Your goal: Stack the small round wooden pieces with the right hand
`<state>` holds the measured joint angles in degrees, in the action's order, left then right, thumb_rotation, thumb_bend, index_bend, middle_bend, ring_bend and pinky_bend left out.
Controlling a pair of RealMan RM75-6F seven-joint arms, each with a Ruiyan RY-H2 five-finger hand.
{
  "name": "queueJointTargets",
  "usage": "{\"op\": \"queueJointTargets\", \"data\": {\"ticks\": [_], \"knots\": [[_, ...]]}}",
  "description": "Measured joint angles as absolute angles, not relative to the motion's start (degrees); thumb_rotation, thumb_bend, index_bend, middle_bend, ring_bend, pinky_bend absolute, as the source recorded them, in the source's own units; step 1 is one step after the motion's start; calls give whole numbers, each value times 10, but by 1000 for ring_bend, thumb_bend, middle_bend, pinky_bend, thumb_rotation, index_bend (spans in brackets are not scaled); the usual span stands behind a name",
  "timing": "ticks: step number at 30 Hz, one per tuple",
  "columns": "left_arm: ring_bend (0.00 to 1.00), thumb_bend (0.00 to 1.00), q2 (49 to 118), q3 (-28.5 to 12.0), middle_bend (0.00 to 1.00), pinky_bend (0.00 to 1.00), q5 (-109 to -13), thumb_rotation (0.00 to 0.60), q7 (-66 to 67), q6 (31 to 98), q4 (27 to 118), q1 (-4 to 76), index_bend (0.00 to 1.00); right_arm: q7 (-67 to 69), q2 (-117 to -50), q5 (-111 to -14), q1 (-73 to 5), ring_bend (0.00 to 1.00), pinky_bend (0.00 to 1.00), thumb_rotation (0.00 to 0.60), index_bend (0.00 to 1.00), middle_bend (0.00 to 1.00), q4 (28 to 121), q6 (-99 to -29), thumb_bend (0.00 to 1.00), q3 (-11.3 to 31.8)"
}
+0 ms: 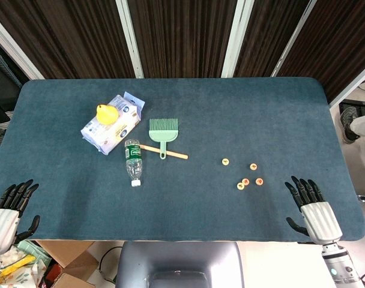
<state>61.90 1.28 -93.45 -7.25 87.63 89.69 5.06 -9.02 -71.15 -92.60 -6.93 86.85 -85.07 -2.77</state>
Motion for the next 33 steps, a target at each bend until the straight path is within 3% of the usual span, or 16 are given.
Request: {"op": "queueJointTargets", "data": {"ticks": [17, 22, 33], "knots": [[0, 482, 616, 12, 0, 0, -930, 600, -83, 873, 896, 51, 0, -113, -726, -925, -77, 0, 0, 600, 145, 0, 866, -823, 354, -20], [0, 483, 614, 12, 0, 0, -928, 600, -90, 869, 894, 53, 0, -126, -737, -925, -105, 0, 0, 600, 237, 0, 864, -788, 355, -8], [0, 483, 612, 13, 0, 0, -929, 600, -98, 871, 893, 52, 0, -181, -801, -863, -219, 0, 0, 600, 429, 0, 816, -633, 354, 47]]}}
